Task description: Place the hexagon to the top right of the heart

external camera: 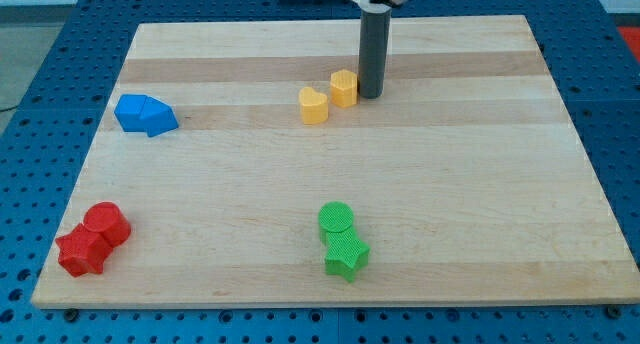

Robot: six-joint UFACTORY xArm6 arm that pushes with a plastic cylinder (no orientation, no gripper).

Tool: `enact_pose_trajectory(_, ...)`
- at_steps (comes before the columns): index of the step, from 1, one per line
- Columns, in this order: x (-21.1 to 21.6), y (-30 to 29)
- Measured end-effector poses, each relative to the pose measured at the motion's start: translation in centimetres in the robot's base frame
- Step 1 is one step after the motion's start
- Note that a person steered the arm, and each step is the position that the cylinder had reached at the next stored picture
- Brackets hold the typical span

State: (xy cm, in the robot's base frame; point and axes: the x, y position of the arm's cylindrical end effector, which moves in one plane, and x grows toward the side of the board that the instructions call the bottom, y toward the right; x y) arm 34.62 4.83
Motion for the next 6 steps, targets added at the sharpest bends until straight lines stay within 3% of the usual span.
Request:
enact_pose_trajectory(2, 1.0, 1.3)
enact_pose_trajectory(4, 5.1, 10.1)
enact_pose_trajectory(6, 19.5, 14.3)
